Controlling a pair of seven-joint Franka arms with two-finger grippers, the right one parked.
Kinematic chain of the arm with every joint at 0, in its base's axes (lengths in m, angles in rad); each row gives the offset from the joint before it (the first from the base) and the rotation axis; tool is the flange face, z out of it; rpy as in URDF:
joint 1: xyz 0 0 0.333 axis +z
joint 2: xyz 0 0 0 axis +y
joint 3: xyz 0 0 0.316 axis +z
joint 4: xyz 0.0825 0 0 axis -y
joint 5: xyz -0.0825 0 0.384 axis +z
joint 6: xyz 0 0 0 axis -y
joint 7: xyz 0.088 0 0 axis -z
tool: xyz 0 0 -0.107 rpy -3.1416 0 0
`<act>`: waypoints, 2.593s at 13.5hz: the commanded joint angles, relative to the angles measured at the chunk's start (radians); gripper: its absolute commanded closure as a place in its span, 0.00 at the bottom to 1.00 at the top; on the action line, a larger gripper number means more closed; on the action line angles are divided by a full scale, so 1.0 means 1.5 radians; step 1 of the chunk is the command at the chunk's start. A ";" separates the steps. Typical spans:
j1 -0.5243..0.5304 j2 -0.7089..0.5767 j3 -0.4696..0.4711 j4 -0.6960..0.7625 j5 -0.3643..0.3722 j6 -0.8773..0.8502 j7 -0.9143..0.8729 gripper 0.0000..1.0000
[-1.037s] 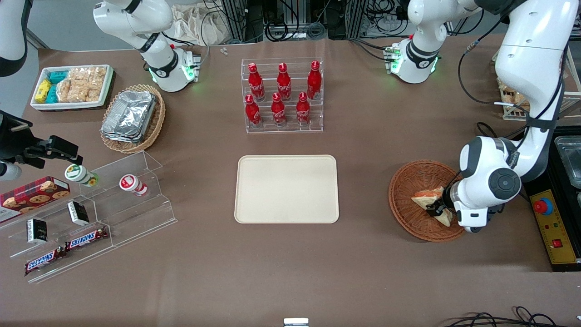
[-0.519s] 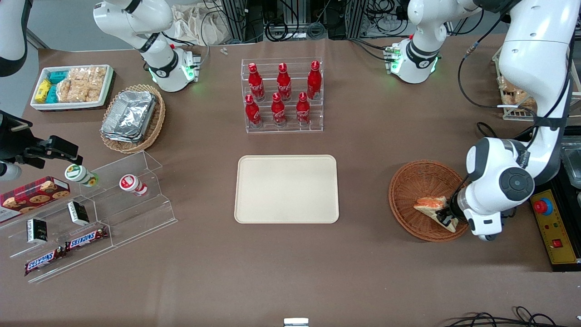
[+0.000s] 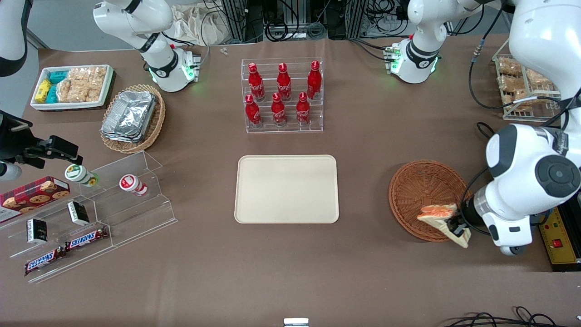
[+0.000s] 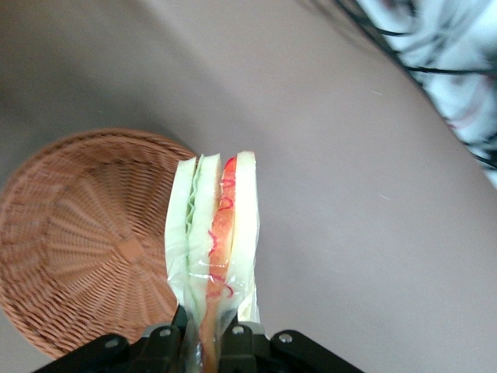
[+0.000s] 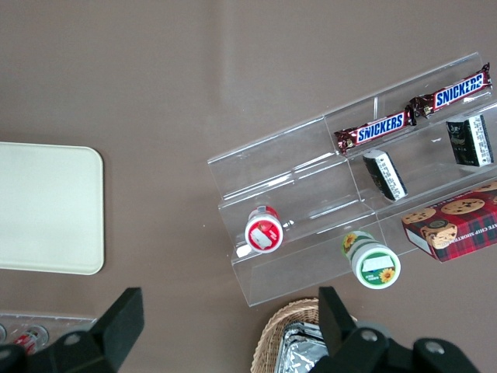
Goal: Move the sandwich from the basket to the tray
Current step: 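Carry the sandwich with the left gripper over the cream tray, then lower the sandwich onto the tray and open the left gripper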
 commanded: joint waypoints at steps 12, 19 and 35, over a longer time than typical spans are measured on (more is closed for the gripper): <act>-0.287 0.137 -0.020 0.006 0.085 -0.017 0.084 1.00; -0.340 0.183 -0.019 -0.018 0.090 -0.012 0.193 1.00; -0.270 0.069 -0.015 0.012 0.116 -0.022 0.018 0.00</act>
